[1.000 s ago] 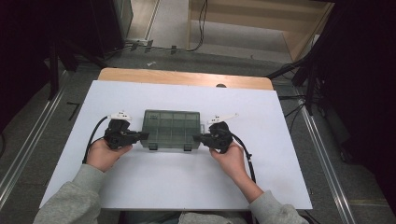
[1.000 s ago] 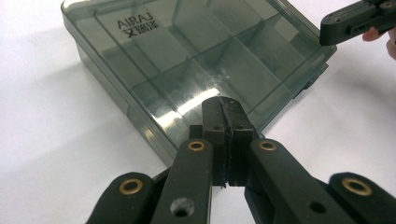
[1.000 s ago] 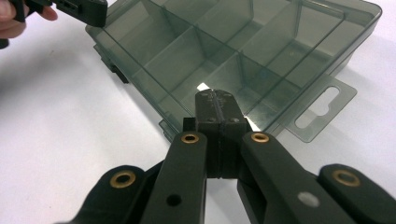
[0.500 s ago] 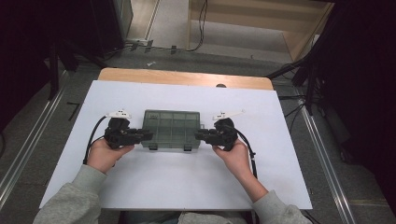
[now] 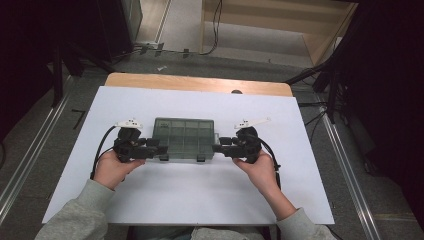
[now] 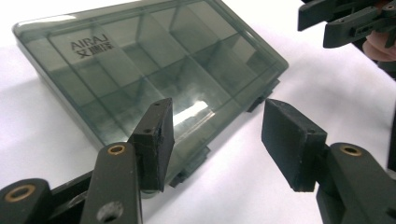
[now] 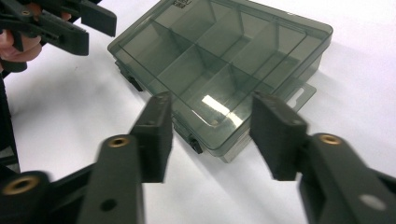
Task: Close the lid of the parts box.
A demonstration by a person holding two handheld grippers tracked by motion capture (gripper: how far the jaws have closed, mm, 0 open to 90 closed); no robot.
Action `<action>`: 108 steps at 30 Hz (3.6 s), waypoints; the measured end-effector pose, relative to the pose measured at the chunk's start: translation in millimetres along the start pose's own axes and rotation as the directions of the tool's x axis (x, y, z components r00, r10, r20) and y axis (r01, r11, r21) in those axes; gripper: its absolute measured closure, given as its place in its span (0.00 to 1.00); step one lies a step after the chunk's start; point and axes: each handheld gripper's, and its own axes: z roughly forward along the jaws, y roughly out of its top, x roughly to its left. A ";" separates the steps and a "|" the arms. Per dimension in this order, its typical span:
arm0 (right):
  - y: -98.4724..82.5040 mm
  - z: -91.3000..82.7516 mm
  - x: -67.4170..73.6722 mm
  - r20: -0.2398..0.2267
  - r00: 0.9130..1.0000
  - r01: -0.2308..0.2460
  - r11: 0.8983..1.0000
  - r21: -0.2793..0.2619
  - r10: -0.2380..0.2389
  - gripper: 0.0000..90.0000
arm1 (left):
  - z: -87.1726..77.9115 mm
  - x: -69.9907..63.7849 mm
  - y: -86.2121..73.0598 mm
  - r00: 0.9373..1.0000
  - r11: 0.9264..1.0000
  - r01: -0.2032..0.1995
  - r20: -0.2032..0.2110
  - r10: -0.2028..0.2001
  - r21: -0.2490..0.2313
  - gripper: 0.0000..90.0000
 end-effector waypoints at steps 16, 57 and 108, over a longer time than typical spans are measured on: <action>-14.1 -9.8 3.7 -0.014 1.000 0.009 1.000 -0.013 -0.009 0.33 | -5.5 -8.7 -7.8 0.999 0.999 -0.011 0.046 0.013 -0.032 0.30; -66.5 -30.3 3.4 -0.012 0.997 0.074 0.996 -0.040 -0.075 0.26 | -8.0 -21.7 -49.2 0.997 0.996 -0.076 -0.017 0.075 -0.056 0.30; -122.3 -79.2 -22.4 0.124 0.992 -0.008 0.998 -0.067 0.016 0.26 | -35.7 -8.8 -74.1 0.996 0.997 -0.039 -0.087 0.034 -0.061 0.30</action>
